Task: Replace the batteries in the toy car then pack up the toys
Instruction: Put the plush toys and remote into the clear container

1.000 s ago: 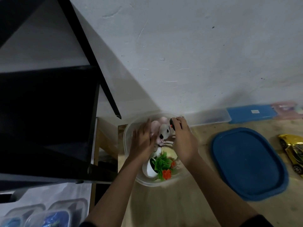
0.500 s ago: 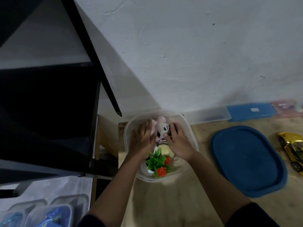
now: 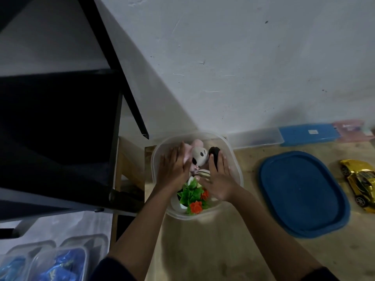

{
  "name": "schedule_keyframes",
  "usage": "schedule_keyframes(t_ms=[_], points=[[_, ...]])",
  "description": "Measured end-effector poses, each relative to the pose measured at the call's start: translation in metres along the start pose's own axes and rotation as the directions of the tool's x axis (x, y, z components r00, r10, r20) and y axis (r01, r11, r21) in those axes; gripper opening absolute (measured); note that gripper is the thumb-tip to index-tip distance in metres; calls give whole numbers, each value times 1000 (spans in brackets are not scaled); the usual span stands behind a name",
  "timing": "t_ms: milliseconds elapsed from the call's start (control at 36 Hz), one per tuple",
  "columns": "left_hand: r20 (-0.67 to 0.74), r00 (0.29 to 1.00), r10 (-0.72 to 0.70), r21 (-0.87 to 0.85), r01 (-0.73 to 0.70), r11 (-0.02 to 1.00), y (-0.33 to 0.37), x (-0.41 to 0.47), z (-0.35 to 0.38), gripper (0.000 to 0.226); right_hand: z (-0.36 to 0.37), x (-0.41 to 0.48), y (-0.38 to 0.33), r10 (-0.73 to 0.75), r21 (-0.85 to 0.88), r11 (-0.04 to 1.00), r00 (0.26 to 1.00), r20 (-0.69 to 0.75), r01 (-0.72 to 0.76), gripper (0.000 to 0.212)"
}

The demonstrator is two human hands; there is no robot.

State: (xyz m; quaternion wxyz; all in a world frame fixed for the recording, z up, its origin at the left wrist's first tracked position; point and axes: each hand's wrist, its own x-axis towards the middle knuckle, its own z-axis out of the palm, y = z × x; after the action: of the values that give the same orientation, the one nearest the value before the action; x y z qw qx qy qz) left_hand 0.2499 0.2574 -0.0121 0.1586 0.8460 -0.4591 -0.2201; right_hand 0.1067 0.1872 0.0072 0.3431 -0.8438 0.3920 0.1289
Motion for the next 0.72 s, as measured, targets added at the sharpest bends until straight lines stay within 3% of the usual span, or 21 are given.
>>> schedule_keyframes(t_ms=[139, 250, 472, 722], points=[[62, 998, -14, -60, 18, 998, -4, 3, -1, 58, -7, -16, -12, -10, 96, 995, 997, 70, 3, 102], [126, 992, -25, -83, 36, 996, -5, 4, -7, 58, -2, -24, -15, -20, 1, 1000, 991, 132, 20, 111], [131, 991, -39, -90, 51, 995, -1, 2, -10, 57, 5, -17, -8, -32, -115, 992, 995, 98, 43, 106], [105, 993, -56, -91, 66, 994, 7, -5, -17, 57, 1, -19, -7, -48, -47, 997, 994, 101, 53, 103]])
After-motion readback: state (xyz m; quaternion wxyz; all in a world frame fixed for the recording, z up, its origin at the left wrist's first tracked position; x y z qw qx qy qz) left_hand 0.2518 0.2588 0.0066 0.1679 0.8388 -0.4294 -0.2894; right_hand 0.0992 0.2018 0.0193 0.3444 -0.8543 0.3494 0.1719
